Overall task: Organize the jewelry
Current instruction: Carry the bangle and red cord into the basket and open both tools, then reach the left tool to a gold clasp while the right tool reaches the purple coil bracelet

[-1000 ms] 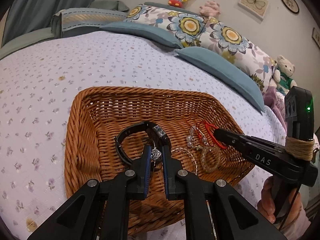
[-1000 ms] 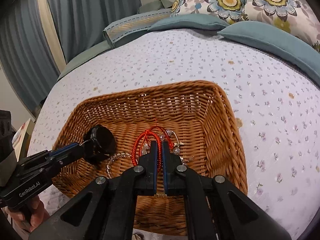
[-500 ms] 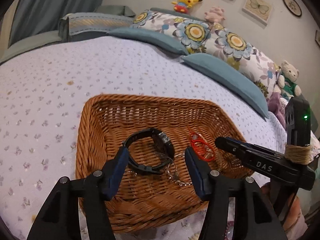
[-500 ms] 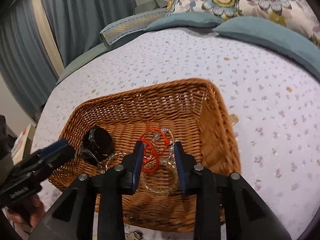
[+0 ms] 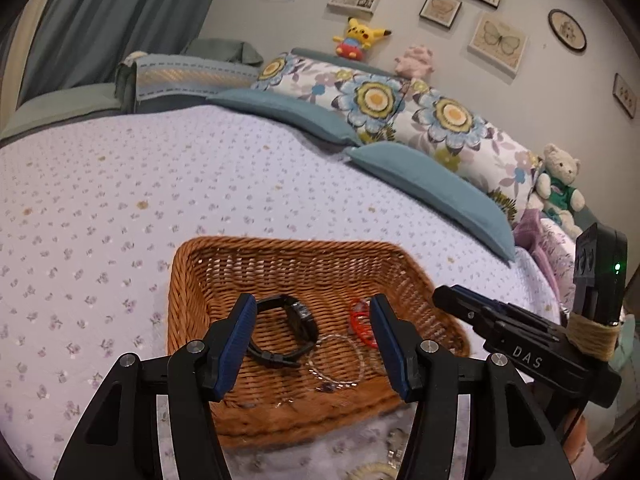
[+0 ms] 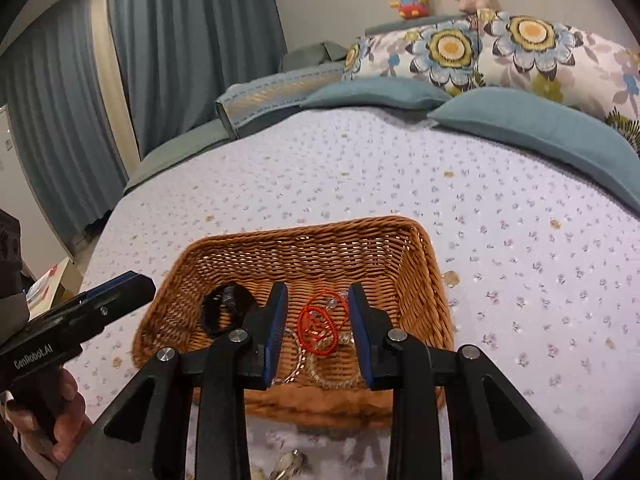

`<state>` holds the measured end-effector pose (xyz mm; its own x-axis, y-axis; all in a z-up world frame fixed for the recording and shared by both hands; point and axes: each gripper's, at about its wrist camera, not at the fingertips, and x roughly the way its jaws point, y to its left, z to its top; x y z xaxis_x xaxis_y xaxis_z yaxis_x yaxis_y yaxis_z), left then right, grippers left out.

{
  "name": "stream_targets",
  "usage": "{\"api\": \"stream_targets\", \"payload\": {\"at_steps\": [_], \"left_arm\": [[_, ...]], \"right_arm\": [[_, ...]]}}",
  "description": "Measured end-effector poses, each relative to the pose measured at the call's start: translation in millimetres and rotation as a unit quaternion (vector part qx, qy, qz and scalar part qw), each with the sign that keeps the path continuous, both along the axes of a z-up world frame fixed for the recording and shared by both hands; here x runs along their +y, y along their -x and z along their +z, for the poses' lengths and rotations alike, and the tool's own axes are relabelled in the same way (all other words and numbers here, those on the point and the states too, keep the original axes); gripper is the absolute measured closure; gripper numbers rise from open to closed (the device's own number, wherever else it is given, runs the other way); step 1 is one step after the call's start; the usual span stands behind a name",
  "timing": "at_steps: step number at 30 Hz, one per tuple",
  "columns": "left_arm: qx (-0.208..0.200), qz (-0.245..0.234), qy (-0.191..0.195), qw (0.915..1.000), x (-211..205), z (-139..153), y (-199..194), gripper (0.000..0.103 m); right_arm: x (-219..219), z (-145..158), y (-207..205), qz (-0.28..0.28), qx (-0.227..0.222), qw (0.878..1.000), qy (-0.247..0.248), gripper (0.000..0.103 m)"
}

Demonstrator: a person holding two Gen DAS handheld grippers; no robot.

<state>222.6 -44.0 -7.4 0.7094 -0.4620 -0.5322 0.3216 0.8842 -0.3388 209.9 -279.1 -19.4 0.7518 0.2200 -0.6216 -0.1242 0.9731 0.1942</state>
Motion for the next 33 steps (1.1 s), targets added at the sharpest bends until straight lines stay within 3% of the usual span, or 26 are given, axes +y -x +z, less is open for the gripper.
{"api": "stream_targets", "payload": {"at_steps": [9, 16, 22, 27, 33], "left_arm": [[-0.021, 0.008, 0.022, 0.9995, 19.6, 25.1, 76.4, 0.043], [0.004, 0.027, 0.02, 0.9994, 26.4, 2.8, 127.3, 0.043], [0.047, 0.043, 0.02, 0.9977, 34.9, -28.0, 134.8, 0.043], [0.061, 0.049, -0.005, 0.9969, 30.1, -44.4, 129.6, 0.043], [0.097, 0.008, -0.017, 0.9952, 4.9, -67.2, 115.5, 0.043]], "right_arm": [[-11.1, 12.7, 70.3, 0.002, 0.003, 1.0, -0.003, 0.07], [-13.0, -13.3, 123.1, -0.003, 0.044, 0.999, 0.004, 0.07], [-15.4, -35.8, 141.7, -0.011, 0.067, 0.998, 0.005, 0.07], [-15.8, -47.8, 137.5, -0.01, 0.079, 0.997, 0.009, 0.07], [-17.4, -62.4, 128.6, 0.0, 0.112, 0.994, -0.003, 0.07]]}}
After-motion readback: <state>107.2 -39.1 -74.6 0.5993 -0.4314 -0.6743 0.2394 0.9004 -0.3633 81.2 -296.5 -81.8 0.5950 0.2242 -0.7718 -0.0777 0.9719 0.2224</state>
